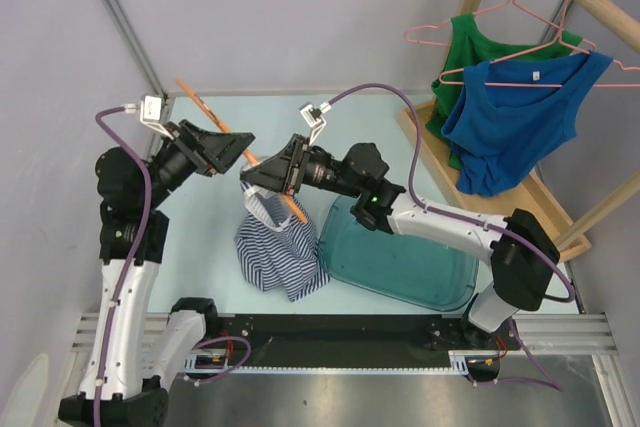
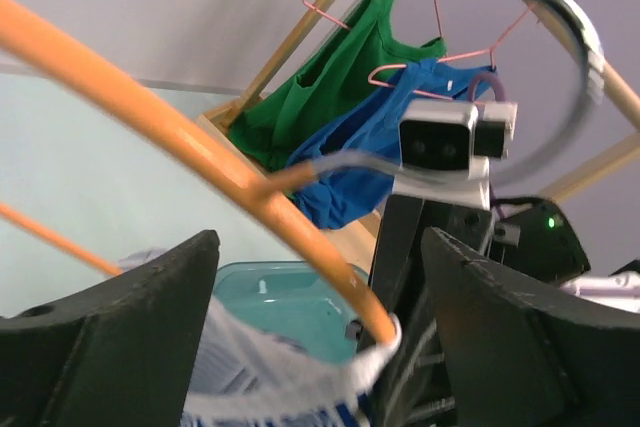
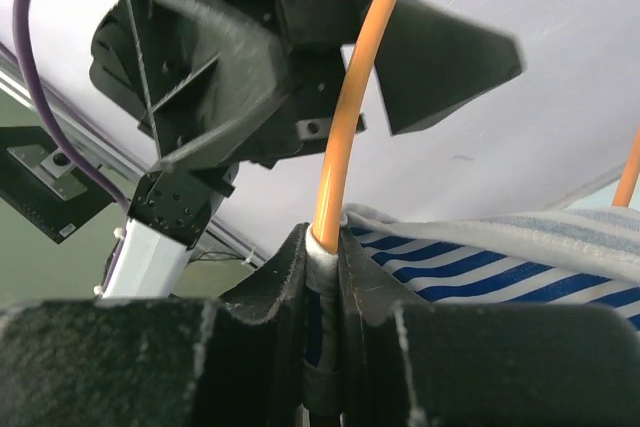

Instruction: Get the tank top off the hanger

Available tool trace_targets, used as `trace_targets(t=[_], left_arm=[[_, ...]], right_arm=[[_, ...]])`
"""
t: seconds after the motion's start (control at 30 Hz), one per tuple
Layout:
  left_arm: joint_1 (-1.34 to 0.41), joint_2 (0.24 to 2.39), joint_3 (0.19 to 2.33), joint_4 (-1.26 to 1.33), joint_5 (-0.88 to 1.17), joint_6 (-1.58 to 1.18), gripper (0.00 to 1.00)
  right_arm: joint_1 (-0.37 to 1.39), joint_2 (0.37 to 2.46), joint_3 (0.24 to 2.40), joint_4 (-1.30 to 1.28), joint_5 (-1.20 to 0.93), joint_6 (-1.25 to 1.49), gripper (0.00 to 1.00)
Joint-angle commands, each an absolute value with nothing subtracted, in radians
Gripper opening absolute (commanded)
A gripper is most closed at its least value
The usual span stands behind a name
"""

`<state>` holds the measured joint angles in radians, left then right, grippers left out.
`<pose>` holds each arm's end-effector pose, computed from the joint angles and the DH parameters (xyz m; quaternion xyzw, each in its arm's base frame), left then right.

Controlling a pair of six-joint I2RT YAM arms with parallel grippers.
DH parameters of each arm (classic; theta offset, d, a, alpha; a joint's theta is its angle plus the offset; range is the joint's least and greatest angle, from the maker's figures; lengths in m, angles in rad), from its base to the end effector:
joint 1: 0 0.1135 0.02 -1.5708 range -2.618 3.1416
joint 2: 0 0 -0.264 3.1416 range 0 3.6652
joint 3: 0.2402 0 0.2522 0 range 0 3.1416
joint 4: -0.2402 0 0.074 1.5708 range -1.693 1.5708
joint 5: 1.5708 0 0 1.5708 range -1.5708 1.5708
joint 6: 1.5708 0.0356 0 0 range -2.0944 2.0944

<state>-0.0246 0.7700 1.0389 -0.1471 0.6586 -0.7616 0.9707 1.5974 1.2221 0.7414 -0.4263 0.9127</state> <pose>0.1515 -0.0255 0.4326 0.0000 0.6723 -0.4694 0.5725 0.2003 0.3189 0.3815 -0.1903 0.5485 0.7217 0.3770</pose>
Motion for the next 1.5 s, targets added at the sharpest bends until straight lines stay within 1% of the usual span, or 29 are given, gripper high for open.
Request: trace_targets(t=[0.0, 0.03, 0.07, 0.13, 0.17, 0.23, 0.27, 0.3, 0.37, 0.4, 0.43, 0.47, 0.5, 0.53, 0.6, 0.7, 0.83, 0.93, 1.0, 1.03, 1.07, 1.13, 1.2, 1.3, 1.47], left_arm=[[-0.02, 0.79, 1.049, -0.028, 0.667, -0.819, 0.8], [-0.02, 0.805, 1.052, -0.029, 0.664, -0.804, 0.75], [-0.02, 0.813, 1.064, -0.034, 0.661, -0.795, 0.62], [-0.02, 0.824, 1.072, -0.041, 0.647, -0.763, 0.44], [-0.02, 0.831, 1.094, -0.058, 0.635, -0.741, 0.27], [-0.02, 0.842, 1.123, -0.126, 0.588, -0.654, 0.14], [-0.02, 0.853, 1.158, -0.15, 0.571, -0.617, 0.02], [-0.02, 0.856, 1.175, -0.175, 0.555, -0.58, 0.0], [-0.021, 0.862, 1.219, -0.23, 0.517, -0.473, 0.0], [-0.02, 0.858, 1.226, -0.245, 0.506, -0.439, 0.0], [-0.02, 0.853, 1.232, -0.248, 0.485, -0.386, 0.0], [-0.02, 0.845, 1.239, -0.252, 0.473, -0.362, 0.0], [-0.02, 0.832, 1.239, -0.253, 0.457, -0.345, 0.0], [-0.02, 0.822, 1.242, -0.252, 0.448, -0.309, 0.0], [-0.02, 0.807, 1.23, -0.238, 0.419, -0.282, 0.0], [-0.02, 0.798, 1.224, -0.262, 0.387, -0.29, 0.0], [-0.02, 0.785, 1.255, -0.343, 0.385, -0.339, 0.0], [-0.021, 0.727, 1.247, -0.388, 0.304, -0.347, 0.0], [-0.02, 0.698, 1.249, -0.426, 0.273, -0.351, 0.0], [-0.02, 0.693, 1.253, -0.442, 0.276, -0.354, 0.0], [-0.02, 0.68, 1.259, -0.454, 0.285, -0.357, 0.0], [-0.02, 0.66, 1.255, -0.486, 0.305, -0.359, 0.0], [-0.02, 0.629, 1.236, -0.509, 0.302, -0.362, 0.0], [-0.02, 0.609, 1.226, -0.534, 0.307, -0.359, 0.0], [-0.02, 0.606, 1.194, -0.515, 0.357, -0.387, 0.0]], right_arm=[[0.994, 1.62, 1.292, 0.87, -0.408, 0.908, 0.0], [0.994, 1.621, 1.295, 0.871, -0.414, 0.91, 0.0], [0.996, 1.631, 1.296, 0.87, -0.419, 0.911, 0.0], [1.0, 1.631, 1.298, 0.847, -0.425, 0.907, 0.0], [1.0, 1.625, 1.298, 0.822, -0.423, 0.888, 0.0], [1.002, 1.608, 1.293, 0.717, -0.402, 0.859, 0.06], [1.003, 1.589, 1.289, 0.683, -0.393, 0.841, 0.09], [1.003, 1.577, 1.278, 0.649, -0.385, 0.81, 0.17], [1.005, 1.557, 1.266, 0.539, -0.361, 0.776, 0.27], [1.006, 1.536, 1.264, 0.49, -0.348, 0.744, 0.4], [1.006, 1.526, 1.266, 0.383, -0.332, 0.724, 0.46], [1.006, 1.516, 1.267, 0.335, -0.322, 0.707, 0.53], [1.008, 1.496, 1.264, 0.29, -0.312, 0.69, 0.67], [1.006, 1.483, 1.262, 0.2, -0.276, 0.651, 0.74], [1.009, 1.465, 1.266, 0.123, -0.247, 0.608, 0.88], [1.012, 1.436, 1.267, 0.013, -0.183, 0.529, 1.0], [1.012, 1.466, 1.264, -0.122, -0.147, 0.456, 1.0], [1.014, 1.54, 1.258, -0.117, -0.144, 0.4, 1.0], [1.014, 1.642, 1.326, -0.158, -0.118, 0.348, 1.0], [1.014, 1.679, 1.354, -0.213, -0.1, 0.332, 1.0], [1.014, 1.76, 1.382, -0.241, -0.088, 0.321, 1.0], [1.022, 1.828, 1.458, -0.312, -0.063, 0.272, 1.0], [1.043, 1.905, 1.494, -0.348, -0.023, 0.229, 1.0], [1.092, 1.968, 1.508, -0.364, -0.029, 0.2, 1.0], [1.201, 2.034, 1.502, -0.368, 0.044, 0.212, 1.0]])
